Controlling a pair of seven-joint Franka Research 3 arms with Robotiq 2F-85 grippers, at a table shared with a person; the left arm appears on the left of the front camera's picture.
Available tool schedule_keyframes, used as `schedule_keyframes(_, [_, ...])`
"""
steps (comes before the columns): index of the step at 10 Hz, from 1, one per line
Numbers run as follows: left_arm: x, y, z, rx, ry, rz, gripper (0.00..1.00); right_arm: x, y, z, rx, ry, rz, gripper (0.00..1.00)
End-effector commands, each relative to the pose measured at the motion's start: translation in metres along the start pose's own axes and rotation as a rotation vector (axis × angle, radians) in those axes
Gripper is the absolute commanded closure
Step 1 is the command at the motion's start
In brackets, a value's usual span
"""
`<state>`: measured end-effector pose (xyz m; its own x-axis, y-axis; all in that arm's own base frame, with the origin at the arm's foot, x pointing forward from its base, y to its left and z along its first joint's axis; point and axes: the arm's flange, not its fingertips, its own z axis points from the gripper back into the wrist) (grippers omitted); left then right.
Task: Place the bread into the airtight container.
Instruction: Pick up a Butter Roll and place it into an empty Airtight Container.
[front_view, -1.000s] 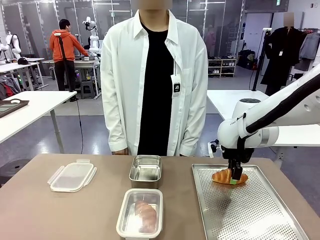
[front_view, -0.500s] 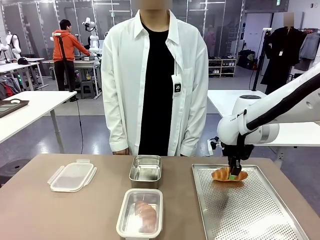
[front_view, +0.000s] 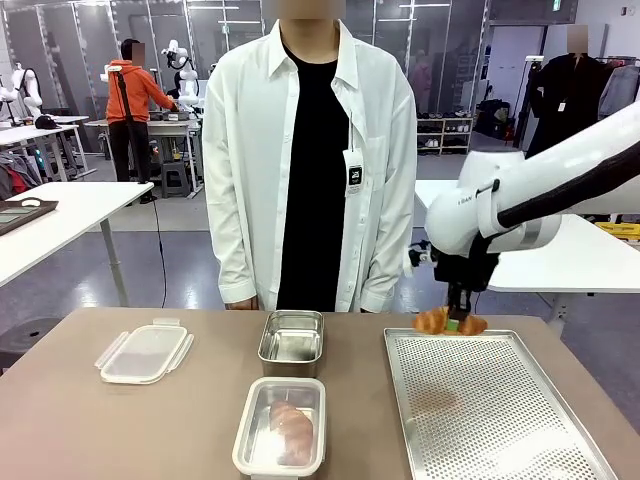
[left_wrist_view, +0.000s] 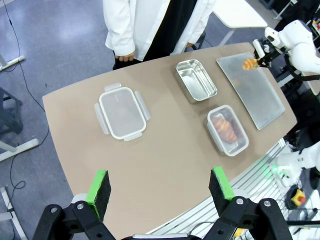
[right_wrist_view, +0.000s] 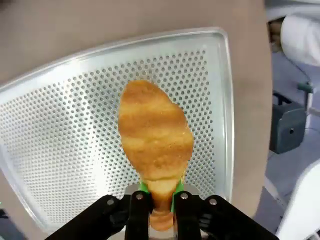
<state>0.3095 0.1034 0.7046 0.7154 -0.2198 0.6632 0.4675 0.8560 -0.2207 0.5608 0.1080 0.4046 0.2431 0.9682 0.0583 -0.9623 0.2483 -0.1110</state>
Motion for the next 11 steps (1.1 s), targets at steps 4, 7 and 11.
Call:
schedule_keyframes(4, [0.000, 0.000, 0.001, -0.012, -0.002, -0.016, 0.00, 0.102, 0.074, 0.038, -0.048, -0.005, 0.031, 0.84])
schedule_keyframes(7, [0.000, 0.000, 0.001, -0.012, -0.002, -0.016, 0.00, 0.175, 0.098, 0.036, -0.043, -0.004, 0.063, 0.84])
schedule_keyframes(11, [0.000, 0.000, 0.001, -0.012, -0.002, -0.016, 0.00, 0.243, 0.119, 0.016, -0.086, -0.008, 0.092, 0.84])
